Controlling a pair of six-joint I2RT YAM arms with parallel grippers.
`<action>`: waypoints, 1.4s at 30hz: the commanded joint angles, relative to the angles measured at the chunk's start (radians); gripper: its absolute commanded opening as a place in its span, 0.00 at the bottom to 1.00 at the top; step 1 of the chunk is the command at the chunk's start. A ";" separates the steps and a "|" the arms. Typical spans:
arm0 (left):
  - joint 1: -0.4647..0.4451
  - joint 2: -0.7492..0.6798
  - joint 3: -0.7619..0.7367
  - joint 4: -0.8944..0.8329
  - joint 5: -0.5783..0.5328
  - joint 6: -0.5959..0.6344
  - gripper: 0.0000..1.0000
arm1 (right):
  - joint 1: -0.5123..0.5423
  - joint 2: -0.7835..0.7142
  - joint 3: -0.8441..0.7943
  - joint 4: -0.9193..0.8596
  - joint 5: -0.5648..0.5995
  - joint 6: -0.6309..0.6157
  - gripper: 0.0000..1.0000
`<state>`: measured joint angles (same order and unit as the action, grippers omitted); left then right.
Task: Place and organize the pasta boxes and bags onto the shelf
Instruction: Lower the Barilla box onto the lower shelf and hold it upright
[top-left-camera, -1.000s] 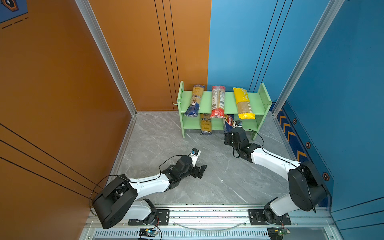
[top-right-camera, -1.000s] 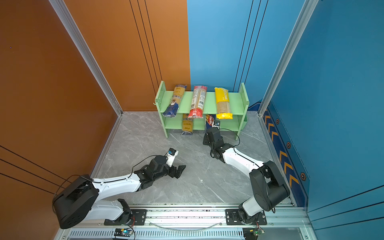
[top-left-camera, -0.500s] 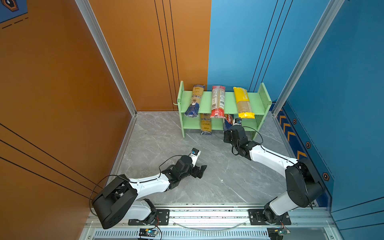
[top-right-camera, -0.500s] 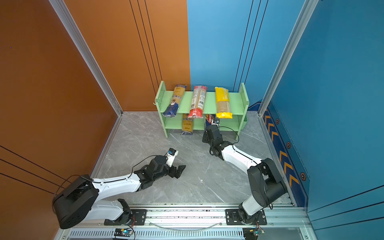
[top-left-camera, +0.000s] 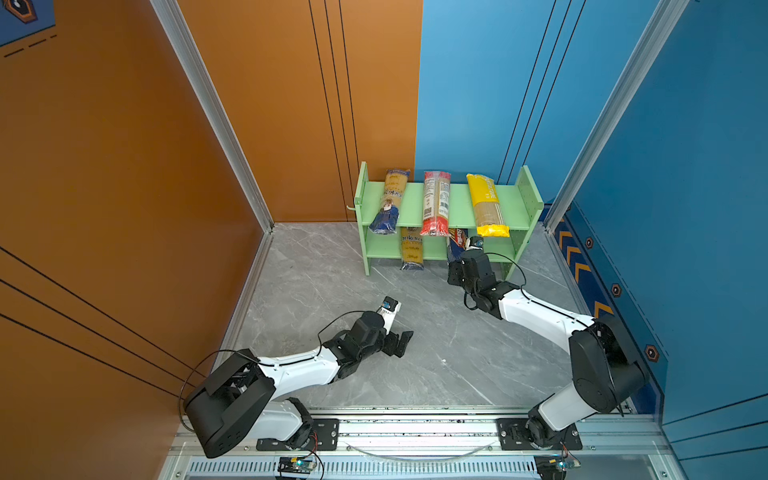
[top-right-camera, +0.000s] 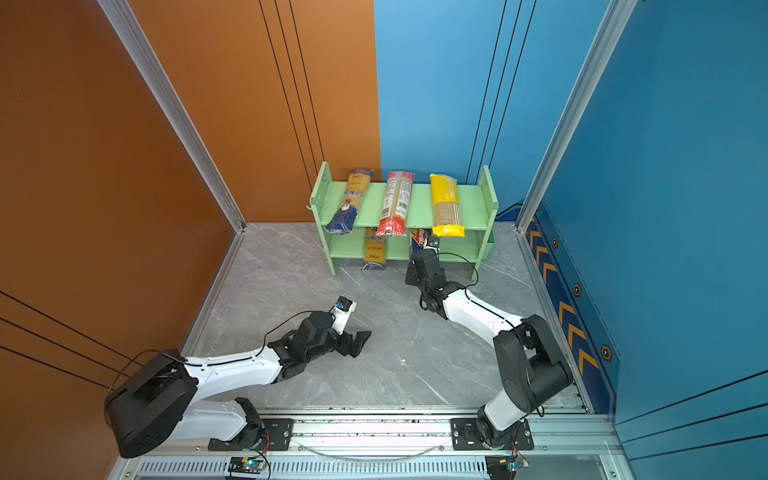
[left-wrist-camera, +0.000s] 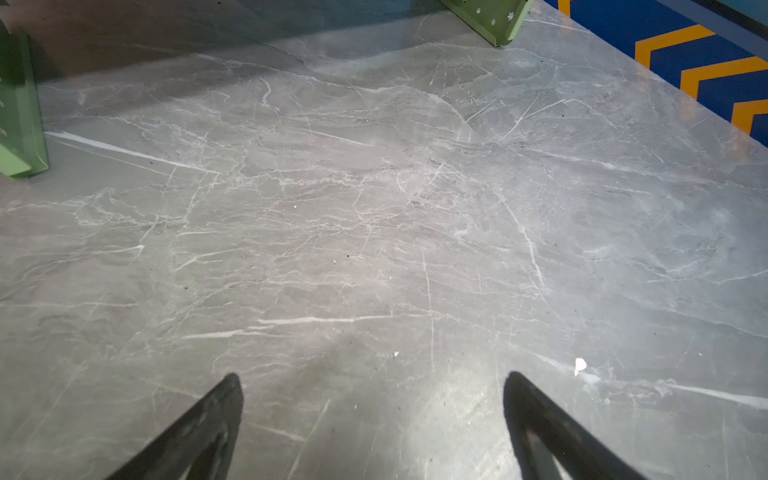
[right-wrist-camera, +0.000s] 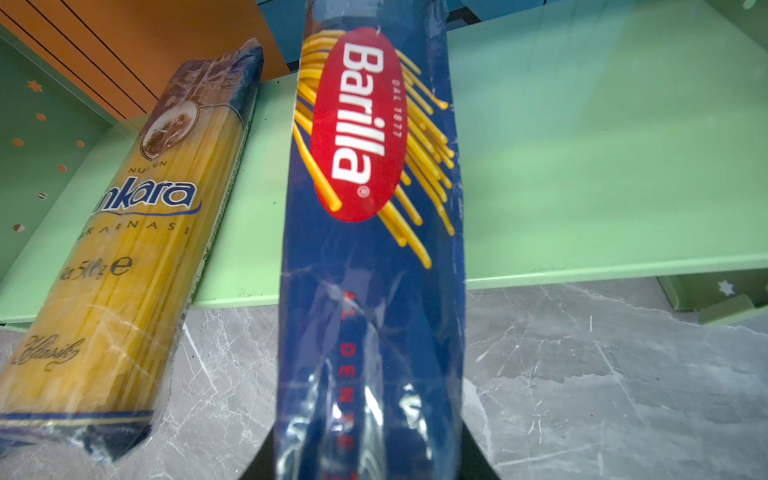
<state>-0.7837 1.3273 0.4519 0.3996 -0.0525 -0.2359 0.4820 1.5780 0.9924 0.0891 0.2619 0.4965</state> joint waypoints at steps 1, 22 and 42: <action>0.000 -0.019 -0.015 0.007 -0.022 -0.014 0.98 | -0.011 -0.023 0.074 0.165 0.038 -0.020 0.00; -0.002 -0.020 -0.014 0.007 -0.023 -0.013 0.98 | -0.013 -0.010 0.051 0.230 0.038 -0.036 0.00; -0.003 -0.020 -0.016 0.008 -0.026 -0.014 0.98 | -0.014 0.025 0.034 0.295 0.048 -0.058 0.00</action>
<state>-0.7845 1.3254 0.4519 0.3996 -0.0528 -0.2359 0.4774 1.6268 0.9924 0.1886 0.2630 0.4671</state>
